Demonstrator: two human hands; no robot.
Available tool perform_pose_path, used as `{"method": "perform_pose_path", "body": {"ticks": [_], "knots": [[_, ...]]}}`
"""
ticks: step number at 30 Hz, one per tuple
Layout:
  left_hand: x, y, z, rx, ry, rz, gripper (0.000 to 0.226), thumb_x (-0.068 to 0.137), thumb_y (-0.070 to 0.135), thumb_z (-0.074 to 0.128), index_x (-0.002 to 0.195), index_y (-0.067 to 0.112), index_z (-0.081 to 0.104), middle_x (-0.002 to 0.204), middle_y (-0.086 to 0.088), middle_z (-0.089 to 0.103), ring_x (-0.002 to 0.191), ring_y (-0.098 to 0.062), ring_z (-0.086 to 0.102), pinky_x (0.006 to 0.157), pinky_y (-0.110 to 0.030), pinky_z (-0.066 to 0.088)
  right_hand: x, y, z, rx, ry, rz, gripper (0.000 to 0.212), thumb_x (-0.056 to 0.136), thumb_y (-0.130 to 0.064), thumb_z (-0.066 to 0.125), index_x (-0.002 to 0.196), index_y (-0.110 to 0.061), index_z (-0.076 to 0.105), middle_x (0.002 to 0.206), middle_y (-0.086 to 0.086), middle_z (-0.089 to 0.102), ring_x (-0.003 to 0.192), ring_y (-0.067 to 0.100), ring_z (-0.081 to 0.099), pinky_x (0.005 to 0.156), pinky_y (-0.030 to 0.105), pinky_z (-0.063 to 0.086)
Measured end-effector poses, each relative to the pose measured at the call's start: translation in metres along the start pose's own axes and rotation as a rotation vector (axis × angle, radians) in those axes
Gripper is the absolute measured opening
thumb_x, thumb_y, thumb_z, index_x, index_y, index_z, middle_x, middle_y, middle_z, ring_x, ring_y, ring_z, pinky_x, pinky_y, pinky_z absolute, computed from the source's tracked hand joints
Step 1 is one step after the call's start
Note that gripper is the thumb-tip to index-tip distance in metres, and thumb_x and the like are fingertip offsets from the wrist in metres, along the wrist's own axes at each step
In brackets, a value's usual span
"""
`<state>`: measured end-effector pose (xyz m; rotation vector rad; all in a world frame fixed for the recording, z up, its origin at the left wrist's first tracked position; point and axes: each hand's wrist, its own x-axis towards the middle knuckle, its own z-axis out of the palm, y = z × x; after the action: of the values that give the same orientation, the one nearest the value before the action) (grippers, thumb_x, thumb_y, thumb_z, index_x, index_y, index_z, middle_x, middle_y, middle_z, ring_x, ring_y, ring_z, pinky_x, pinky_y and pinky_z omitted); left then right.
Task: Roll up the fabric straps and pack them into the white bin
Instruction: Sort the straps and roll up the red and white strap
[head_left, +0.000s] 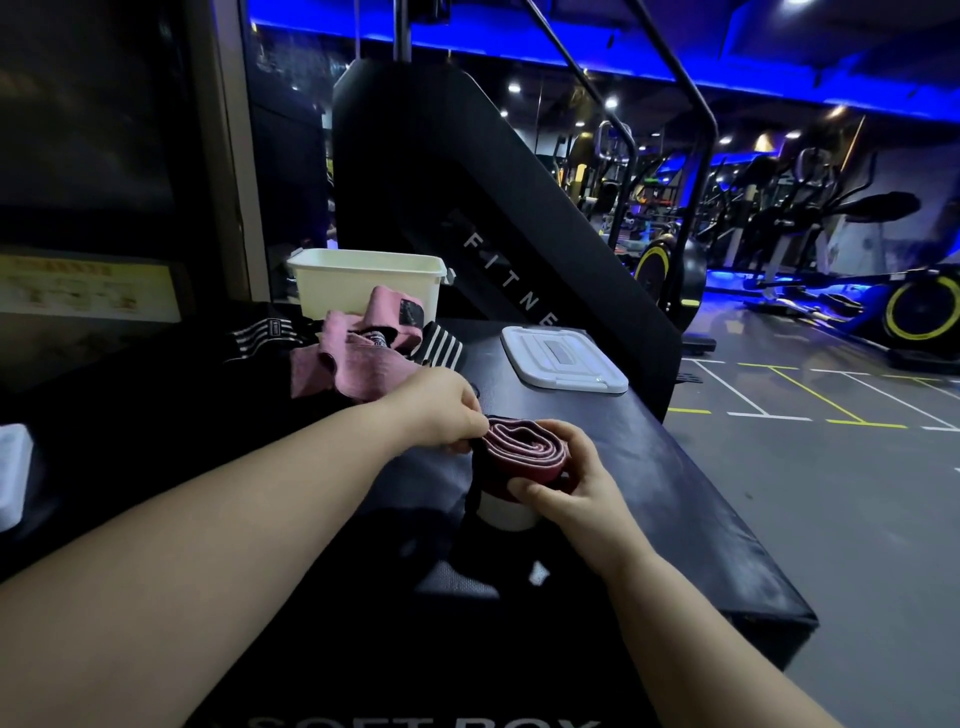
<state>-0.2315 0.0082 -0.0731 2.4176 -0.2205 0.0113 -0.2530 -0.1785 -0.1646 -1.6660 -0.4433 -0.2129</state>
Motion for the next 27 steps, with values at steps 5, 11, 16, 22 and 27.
{"method": "perform_pose_path", "body": {"ticks": [5,11,16,22,27], "knots": [[-0.001,-0.021,0.012,-0.534,-0.121,-0.132,0.023,0.089,0.003,0.055,0.067,0.01,0.056,0.048,0.005,0.048,0.041,-0.003,0.038,0.041,-0.014,0.028,0.003,0.001,-0.003,0.07,-0.044,0.019,0.06,0.062,-0.011,0.077,0.116,-0.028,0.059,0.109,-0.008,0.07,0.104,0.01,0.064,0.089,0.027,0.051],[0.003,-0.025,0.019,-0.564,0.031,-0.049,0.015,0.087,0.003,0.06,0.079,0.015,0.061,0.067,0.002,0.059,0.057,-0.006,0.053,0.052,-0.018,0.046,0.007,0.003,-0.006,0.136,-0.065,0.047,0.058,0.064,-0.009,0.077,0.117,-0.025,0.06,0.117,0.001,0.069,0.11,0.014,0.063,0.093,0.029,0.049],[0.006,-0.028,0.014,-0.463,0.071,0.041,0.015,0.083,0.0,0.067,0.074,0.011,0.069,0.055,0.005,0.063,0.048,-0.002,0.056,0.049,-0.018,0.045,0.006,0.005,-0.008,0.143,-0.076,0.056,0.061,0.062,-0.012,0.079,0.119,-0.024,0.06,0.119,0.002,0.068,0.112,0.015,0.063,0.095,0.03,0.048],[0.006,-0.028,0.013,-0.522,0.002,0.057,0.02,0.085,-0.009,0.059,0.072,0.005,0.066,0.058,-0.001,0.06,0.046,-0.002,0.053,0.047,-0.014,0.043,0.006,0.006,-0.007,0.154,-0.087,0.057,0.063,0.063,-0.007,0.077,0.121,-0.02,0.058,0.117,0.001,0.069,0.111,0.013,0.063,0.093,0.027,0.049],[0.002,-0.036,0.027,-0.872,-0.048,-0.08,0.015,0.091,-0.001,0.057,0.081,0.009,0.063,0.063,0.001,0.06,0.049,-0.002,0.055,0.047,-0.013,0.046,0.007,0.006,-0.007,0.186,-0.078,0.07,0.067,0.062,-0.007,0.077,0.124,-0.016,0.055,0.119,0.004,0.067,0.109,0.013,0.063,0.088,0.025,0.051]]}}
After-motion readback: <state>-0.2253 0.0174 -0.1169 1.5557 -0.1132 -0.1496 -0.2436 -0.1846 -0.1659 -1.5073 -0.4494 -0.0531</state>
